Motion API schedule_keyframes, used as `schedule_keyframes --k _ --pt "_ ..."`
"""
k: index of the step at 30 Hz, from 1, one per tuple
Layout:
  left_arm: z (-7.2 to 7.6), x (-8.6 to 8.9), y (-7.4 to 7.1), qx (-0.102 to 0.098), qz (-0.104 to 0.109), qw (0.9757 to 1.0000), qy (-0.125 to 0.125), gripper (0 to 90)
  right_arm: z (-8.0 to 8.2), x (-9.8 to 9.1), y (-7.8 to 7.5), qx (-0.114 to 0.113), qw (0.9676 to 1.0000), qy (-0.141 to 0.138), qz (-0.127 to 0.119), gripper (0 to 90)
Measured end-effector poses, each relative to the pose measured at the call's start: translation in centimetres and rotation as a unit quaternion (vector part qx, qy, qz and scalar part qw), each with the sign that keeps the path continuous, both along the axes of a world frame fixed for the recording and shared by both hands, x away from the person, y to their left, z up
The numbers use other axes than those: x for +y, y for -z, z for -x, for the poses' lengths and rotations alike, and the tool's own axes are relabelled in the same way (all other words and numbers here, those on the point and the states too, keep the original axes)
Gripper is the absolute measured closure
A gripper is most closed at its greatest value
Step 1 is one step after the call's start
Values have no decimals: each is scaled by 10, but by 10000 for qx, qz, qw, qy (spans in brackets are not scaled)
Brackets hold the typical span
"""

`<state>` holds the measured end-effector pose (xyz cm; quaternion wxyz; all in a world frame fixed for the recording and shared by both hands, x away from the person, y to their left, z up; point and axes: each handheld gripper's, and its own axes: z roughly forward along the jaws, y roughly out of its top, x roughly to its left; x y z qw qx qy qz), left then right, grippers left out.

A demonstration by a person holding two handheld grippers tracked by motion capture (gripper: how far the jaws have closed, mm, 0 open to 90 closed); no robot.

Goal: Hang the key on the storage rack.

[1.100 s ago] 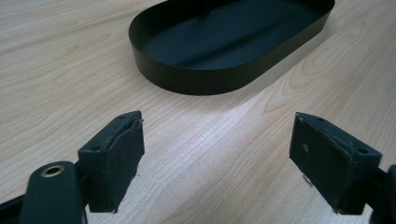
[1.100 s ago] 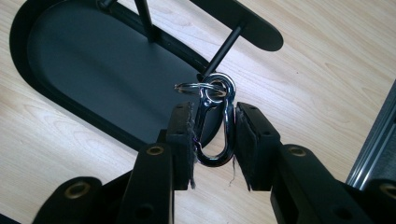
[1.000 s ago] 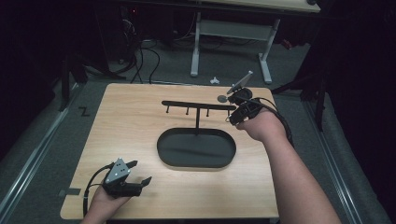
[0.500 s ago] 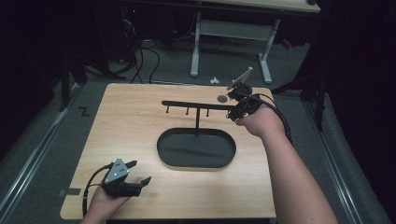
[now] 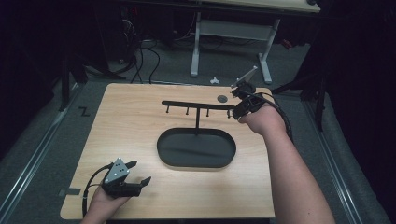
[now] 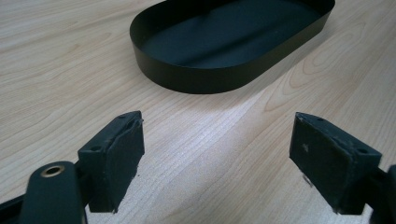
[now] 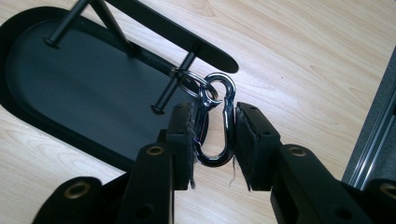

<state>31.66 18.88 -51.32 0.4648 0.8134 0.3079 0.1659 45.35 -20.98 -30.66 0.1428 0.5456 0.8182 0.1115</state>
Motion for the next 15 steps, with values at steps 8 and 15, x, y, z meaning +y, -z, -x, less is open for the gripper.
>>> schedule_keyframes --k 8,15 --pt "0 0 1 -3 -4 10000 6 183 -4 -5 13 138 9998 67 -121 683" --pt "0 0 1 -3 -2 10000 6 183 -5 -3 20 178 9997 61 -137 631"
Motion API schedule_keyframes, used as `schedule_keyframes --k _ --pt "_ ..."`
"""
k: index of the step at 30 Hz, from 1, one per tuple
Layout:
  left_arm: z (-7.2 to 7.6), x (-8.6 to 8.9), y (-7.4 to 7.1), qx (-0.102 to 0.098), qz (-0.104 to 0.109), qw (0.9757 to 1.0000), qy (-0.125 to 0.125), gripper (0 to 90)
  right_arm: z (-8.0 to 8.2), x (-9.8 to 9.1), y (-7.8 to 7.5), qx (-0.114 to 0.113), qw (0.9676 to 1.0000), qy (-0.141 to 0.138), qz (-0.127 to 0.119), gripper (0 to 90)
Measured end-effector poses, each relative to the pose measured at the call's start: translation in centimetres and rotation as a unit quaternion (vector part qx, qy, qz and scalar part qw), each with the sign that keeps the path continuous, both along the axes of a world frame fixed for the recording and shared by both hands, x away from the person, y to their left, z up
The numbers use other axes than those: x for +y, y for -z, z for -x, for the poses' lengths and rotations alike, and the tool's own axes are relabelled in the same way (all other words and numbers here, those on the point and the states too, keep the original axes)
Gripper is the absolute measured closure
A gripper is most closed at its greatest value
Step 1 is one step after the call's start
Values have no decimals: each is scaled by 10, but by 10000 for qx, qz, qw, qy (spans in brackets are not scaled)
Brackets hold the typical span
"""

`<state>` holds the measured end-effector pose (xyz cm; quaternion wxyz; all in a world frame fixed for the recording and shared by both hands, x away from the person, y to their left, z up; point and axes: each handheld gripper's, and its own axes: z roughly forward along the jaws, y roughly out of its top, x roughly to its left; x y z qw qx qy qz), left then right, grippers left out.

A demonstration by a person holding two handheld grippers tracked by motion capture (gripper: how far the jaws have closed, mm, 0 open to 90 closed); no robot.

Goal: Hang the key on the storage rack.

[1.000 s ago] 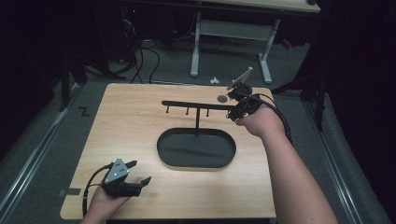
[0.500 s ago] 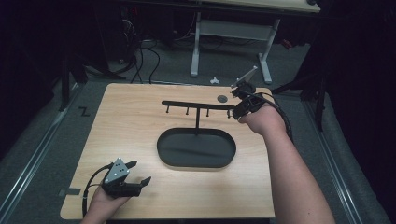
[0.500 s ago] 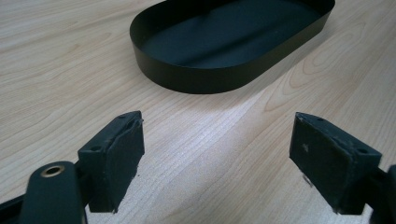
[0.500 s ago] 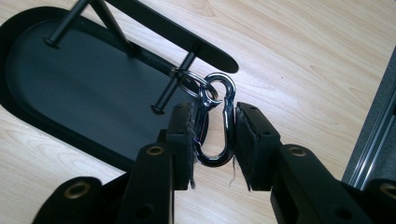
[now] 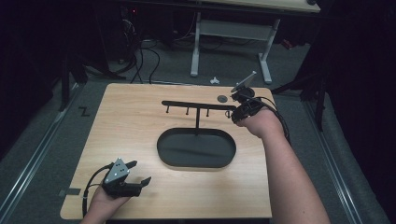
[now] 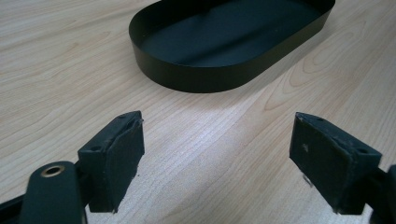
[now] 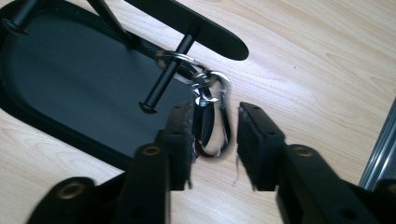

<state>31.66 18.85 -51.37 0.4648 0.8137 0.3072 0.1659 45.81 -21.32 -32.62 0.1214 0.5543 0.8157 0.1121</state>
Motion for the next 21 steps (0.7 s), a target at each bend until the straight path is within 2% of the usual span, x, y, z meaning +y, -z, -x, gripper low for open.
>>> schedule_keyframes --k 6,10,17,18,19,21 --pt "1 0 0 -11 -18 10000 -1 183 7 -4 -1 11 10000 59 -25 600" --pt "2 1 0 -1 -31 10000 -20 183 15 -9 4 30 10000 73 -42 580" --pt "3 2 0 5 -30 10000 -44 183 25 -15 18 44 9999 119 -71 522" --pt "3 2 0 3 -30 10000 -46 183 29 -16 26 23 9999 115 -72 500" --pt "3 2 0 3 -30 10000 -46 183 29 -16 26 23 9999 115 -72 500" --pt "3 1 0 0 -46 10000 -39 183 35 -18 35 -57 9999 119 -93 474"
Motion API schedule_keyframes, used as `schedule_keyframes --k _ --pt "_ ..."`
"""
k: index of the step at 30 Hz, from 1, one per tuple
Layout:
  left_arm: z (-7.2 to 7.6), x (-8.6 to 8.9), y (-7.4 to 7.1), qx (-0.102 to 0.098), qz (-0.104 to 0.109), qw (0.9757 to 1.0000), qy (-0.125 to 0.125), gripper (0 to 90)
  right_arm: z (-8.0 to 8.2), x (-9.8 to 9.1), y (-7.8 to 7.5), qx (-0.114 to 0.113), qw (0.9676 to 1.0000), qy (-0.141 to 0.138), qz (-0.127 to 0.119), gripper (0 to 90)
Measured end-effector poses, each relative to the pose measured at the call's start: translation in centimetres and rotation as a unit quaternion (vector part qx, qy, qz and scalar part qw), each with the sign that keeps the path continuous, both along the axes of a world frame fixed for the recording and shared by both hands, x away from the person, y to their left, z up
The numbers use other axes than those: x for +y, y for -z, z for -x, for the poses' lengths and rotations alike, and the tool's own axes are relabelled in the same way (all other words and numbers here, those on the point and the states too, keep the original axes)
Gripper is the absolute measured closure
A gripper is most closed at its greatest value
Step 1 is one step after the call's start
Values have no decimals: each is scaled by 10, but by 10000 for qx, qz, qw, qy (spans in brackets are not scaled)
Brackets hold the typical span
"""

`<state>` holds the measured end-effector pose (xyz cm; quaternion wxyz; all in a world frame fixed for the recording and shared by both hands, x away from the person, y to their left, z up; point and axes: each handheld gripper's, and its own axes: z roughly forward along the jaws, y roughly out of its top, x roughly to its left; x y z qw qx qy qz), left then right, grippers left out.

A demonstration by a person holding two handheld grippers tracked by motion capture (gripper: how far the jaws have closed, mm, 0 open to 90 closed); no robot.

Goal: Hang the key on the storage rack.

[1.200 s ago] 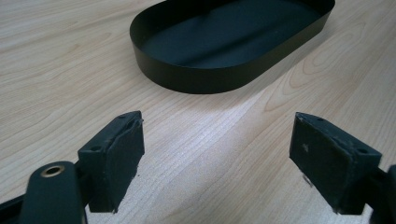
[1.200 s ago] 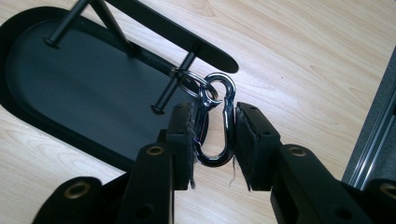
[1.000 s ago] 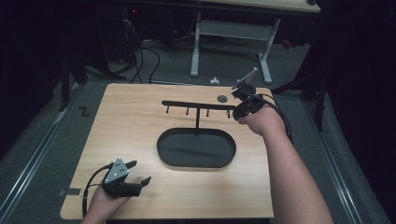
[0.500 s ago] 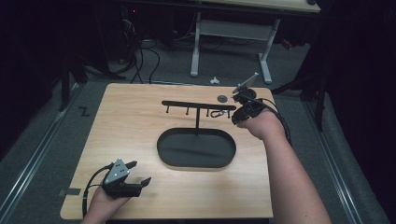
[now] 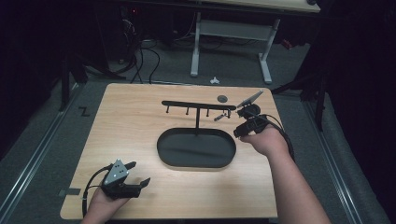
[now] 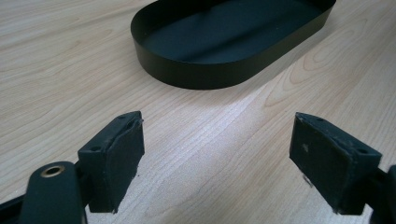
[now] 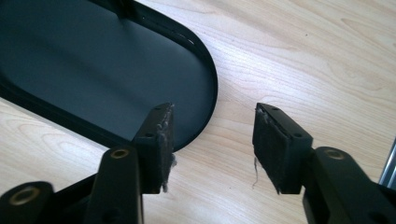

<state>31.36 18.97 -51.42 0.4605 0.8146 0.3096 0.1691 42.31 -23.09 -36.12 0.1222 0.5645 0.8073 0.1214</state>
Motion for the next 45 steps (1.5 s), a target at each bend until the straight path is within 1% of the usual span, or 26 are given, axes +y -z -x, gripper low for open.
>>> schedule_keyframes --k 2,3,9,13,14,15,16,19,20,21,22,26,27,28,29,30,32,34,35,36,37,38,39,41,43,45 --pt "0 -1 0 16 -10 10000 17 183 2 -1 4 -45 10000 3 -6 466" --pt "0 -2 0 11 -11 10000 27 183 6 -3 13 -51 10000 29 21 454" --pt "-1 -4 1 34 -57 10000 71 183 17 -7 39 -22 10000 23 24 425" --pt "-2 -5 1 37 -59 10000 72 183 27 -12 57 -69 9999 97 -68 411" --pt "-2 -5 1 37 -59 10000 72 183 27 -12 57 -69 9999 97 -68 411" --pt "-2 -5 1 41 -64 9999 69 183 34 -15 67 -124 9997 140 -140 406" --pt "-2 -5 1 47 -69 9999 74 183 38 -16 73 -183 9995 165 -176 405" --pt "-2 -5 2 53 -84 9999 79 183 46 -18 83 -291 9992 184 -211 400" --pt "-2 -5 2 57 -94 9999 80 183 55 -20 94 -434 9984 243 -286 399" --pt "-2 -5 2 57 -94 9999 80 183 55 -20 94 -434 9984 243 -286 399" --pt "-2 -6 2 58 -108 9999 81 183 66 -23 105 -646 9969 278 -365 399" --pt "-3 -6 3 65 -122 9999 84 184 89 -27 125 -1066 9916 374 -623 396" --pt "-3 -6 3 65 -122 9999 84 183 89 -27 125 -1066 9916 374 -623 396" --pt "-3 -6 3 65 -133 9999 82 183 101 -27 135 -1309 9886 385 -631 390" --pt "-3 -6 3 65 -133 9999 82 183 101 -27 135 -1309 9886 385 -631 390" --pt "-3 -7 3 58 -138 9999 75 183 113 -26 142 -1517 9851 423 -698 388" --pt "-3 -7 3 59 -150 9998 75 183 126 -24 149 -1792 9806 454 -652 386" --pt "-4 -7 4 65 -156 9998 68 183 139 -24 156 -2187 9725 511 -623 390" --pt "-4 -7 4 64 -156 9998 65 183 144 -26 159 -2232 9707 565 -685 402" --pt "-4 -8 4 69 -160 9998 69 183 146 -29 159 -2116 9721 542 -857 389" --pt "-4 -8 4 69 -160 9998 69 183 147 -31 156 -2133 9718 491 -881 385" --pt "-3 -9 4 60 -172 9998 68 183 148 -34 154 -2287 9694 471 -753 387" --pt "-3 -9 4 57 -186 9998 75 183 149 -38 153 -2365 9678 520 -696 387" --pt "-3 -9 4 52 -183 9998 70 182 150 -46 154 -2392 9649 703 -822 389" --pt "-3 -9 3 23 -188 9998 54 182 149 -50 156 -2308 9645 840 -974 388" --pt "-3 -9 3 0 -179 9998 49 182 148 -50 156 -2345 9643 800 -939 387"
